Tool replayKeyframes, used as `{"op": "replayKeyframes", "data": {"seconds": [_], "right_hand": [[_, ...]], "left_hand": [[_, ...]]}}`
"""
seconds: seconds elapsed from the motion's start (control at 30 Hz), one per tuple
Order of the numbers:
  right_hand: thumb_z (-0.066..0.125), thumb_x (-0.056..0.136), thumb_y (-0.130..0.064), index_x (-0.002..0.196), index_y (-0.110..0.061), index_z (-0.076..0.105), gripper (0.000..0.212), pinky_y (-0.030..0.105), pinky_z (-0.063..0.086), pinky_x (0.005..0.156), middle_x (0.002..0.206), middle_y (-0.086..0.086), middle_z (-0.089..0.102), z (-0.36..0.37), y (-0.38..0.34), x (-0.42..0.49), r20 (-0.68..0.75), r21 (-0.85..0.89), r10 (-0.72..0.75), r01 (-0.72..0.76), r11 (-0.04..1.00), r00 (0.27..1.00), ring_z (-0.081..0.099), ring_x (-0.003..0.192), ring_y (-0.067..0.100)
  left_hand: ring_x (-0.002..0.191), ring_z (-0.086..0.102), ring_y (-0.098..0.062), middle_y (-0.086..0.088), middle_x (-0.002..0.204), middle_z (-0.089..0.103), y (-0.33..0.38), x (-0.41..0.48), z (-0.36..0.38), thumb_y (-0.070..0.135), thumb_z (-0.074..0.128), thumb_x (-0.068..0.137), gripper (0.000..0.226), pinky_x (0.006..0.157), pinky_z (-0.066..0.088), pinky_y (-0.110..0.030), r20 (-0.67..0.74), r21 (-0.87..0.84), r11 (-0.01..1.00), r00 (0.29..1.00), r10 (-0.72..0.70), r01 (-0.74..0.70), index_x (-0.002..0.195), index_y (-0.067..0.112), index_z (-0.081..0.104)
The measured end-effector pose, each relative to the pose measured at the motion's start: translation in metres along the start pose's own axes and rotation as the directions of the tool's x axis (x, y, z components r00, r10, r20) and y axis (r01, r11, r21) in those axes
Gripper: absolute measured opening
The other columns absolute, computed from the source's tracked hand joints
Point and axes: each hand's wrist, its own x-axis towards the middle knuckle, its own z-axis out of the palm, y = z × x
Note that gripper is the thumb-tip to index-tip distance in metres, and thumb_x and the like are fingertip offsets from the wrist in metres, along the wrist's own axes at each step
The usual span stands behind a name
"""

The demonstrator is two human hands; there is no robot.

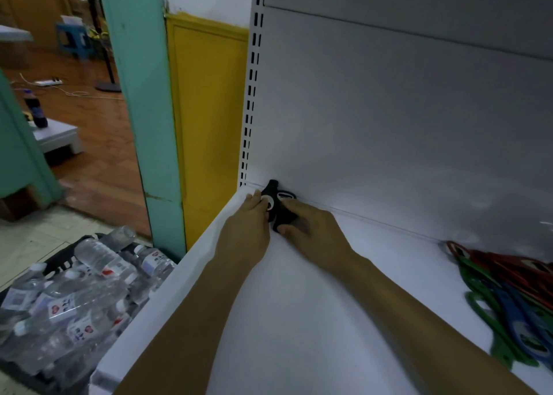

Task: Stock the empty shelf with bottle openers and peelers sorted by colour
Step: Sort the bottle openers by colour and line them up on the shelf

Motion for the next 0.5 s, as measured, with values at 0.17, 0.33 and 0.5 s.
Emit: {"op": "replayKeyframes", "data": {"seconds": [0.17, 0.33, 0.5], "right_hand": [[0.074, 0.067, -0.053, 0.095, -0.024, 0.059, 0.044, 0.017, 0.04, 0.07, 0.097, -0.011, 0.051, 0.004, 0.005, -0.005, -0.293, -0.23, 0.12, -0.192, 0.954, 0.949, 0.051, 0.09, 0.007], [0.056, 0.077, -0.066, 0.107, -0.016, 0.061, 0.058, 0.031, 0.043, 0.081, 0.108, 0.0, 0.059, 0.009, 0.012, 0.002, -0.135, -0.382, 0.158, -0.198, 0.902, 0.978, 0.055, 0.098, 0.019], [0.049, 0.084, -0.062, 0.125, -0.02, 0.051, 0.059, 0.032, 0.034, 0.098, 0.124, -0.001, 0.051, 0.012, 0.02, 0.004, -0.065, -0.364, 0.191, -0.202, 0.909, 0.979, 0.048, 0.116, 0.018]], "left_hand": [[0.143, 0.019, -0.018, -0.005, 0.154, 0.026, 0.002, -0.001, -0.003, 0.012, 0.037, 0.1, 0.041, 0.109, 0.023, -0.024, -0.004, 0.005, 1.0, 1.0, -0.009, 0.009, 0.14, 0.009, 0.04], [0.144, 0.017, -0.018, -0.004, 0.155, 0.026, 0.007, -0.002, -0.003, 0.04, 0.044, 0.096, 0.05, 0.109, 0.027, -0.031, 0.028, 0.006, 0.999, 0.999, -0.037, 0.037, 0.139, 0.013, 0.042], [0.143, 0.02, -0.018, -0.002, 0.154, 0.027, 0.005, -0.002, -0.003, 0.042, 0.049, 0.094, 0.052, 0.106, 0.03, -0.031, 0.017, 0.018, 0.999, 0.999, -0.029, 0.029, 0.138, 0.015, 0.043]]}}
